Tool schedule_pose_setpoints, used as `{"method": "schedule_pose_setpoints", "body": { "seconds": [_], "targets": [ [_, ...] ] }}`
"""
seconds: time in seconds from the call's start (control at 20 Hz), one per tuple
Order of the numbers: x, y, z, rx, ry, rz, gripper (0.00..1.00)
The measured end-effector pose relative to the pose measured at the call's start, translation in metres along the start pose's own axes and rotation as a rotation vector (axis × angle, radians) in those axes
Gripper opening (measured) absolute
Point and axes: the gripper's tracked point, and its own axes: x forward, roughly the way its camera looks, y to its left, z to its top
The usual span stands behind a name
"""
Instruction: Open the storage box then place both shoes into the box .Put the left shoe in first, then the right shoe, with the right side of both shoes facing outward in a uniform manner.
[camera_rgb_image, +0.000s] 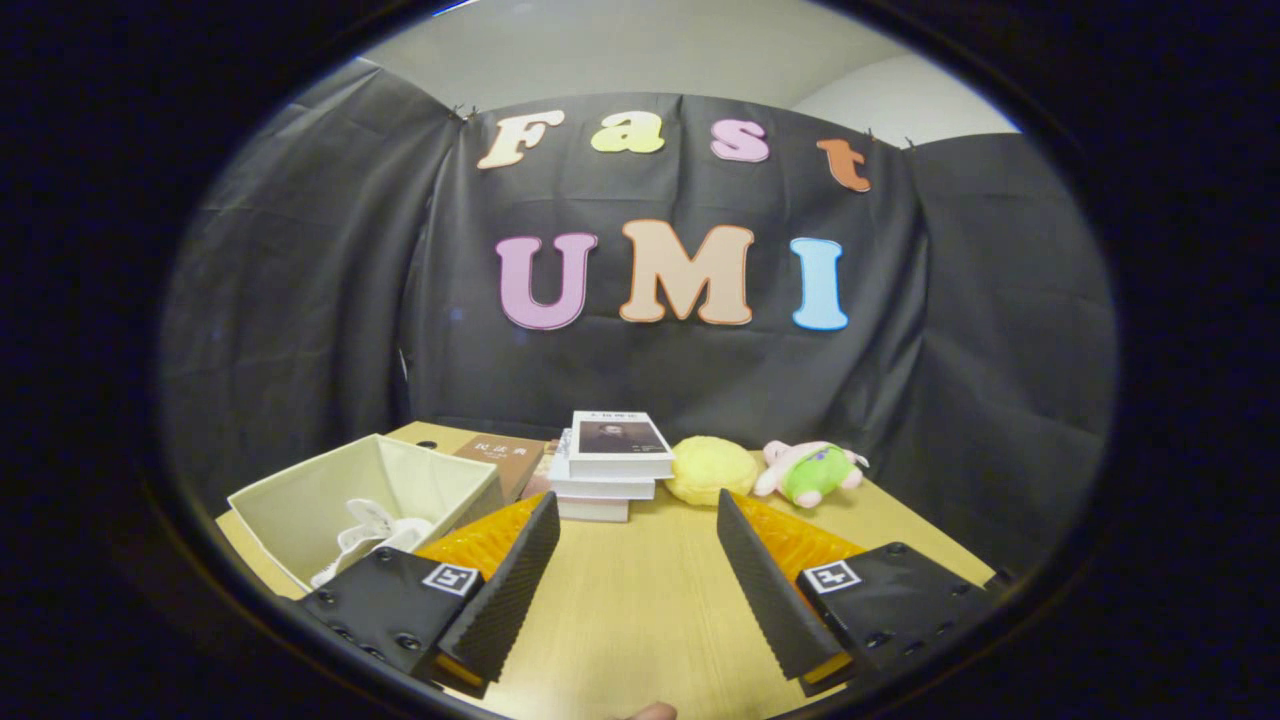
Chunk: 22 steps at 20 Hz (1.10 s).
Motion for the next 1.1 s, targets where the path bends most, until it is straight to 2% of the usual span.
{"method": "schedule_pose_setpoints", "body": {
  "seconds": [1.1],
  "targets": [
    [-0.014,-0.032,0.008,0.044,-0.042,-0.052,1.00]
  ]
}}
